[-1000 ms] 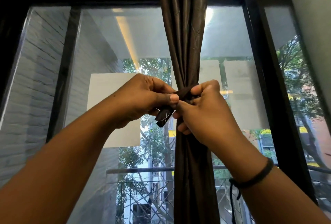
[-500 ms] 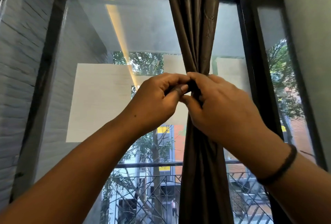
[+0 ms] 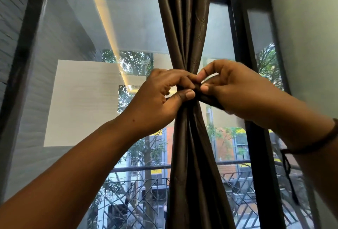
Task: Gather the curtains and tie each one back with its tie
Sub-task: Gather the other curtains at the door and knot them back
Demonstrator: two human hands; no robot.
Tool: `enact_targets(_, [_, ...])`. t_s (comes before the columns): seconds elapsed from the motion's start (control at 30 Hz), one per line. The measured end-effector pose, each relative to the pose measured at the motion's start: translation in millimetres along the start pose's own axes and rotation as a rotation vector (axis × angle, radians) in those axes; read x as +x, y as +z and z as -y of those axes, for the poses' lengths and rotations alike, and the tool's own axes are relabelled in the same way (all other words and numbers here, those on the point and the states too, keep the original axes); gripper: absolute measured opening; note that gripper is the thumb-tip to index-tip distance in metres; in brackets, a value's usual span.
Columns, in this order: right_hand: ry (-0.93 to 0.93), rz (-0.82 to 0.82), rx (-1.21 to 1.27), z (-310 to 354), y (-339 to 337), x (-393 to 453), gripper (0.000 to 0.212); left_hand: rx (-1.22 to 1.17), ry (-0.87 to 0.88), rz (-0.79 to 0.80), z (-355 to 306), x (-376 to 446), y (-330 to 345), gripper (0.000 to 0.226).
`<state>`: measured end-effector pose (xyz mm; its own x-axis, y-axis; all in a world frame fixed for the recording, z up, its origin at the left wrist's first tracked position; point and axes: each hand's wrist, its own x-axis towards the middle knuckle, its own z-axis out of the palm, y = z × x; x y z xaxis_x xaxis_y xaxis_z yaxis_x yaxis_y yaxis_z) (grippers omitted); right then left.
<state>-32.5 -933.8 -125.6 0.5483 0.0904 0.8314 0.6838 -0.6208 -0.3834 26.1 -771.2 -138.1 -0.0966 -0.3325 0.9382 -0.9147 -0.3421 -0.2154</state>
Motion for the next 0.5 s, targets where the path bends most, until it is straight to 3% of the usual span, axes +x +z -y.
enact_targets(0.17, [0.0, 0.074, -0.055, -2.4, 2.6, 1.4, 0.023, 0.19, 0.07, -0.004, 0.6, 6.2, 4.9, 0.012])
enact_targets(0.3, [-0.096, -0.034, 0.137, -0.1, 3.4, 3.9, 0.018, 0.35, 0.11, 0.059, 14.4, 0.5, 3.8, 0.017])
enact_targets(0.4, [-0.151, -0.025, 0.123, 5.5, -5.1, 1.1, 0.005, 0.367, 0.059, 0.091, 29.2, -8.0, 4.1, 0.01])
enact_targets(0.5, [-0.07, 0.082, -0.059, 6.3, -4.1, -0.2, 0.046, 0.289, -0.087, 0.053, 36.4, -13.8, 3.1, 0.003])
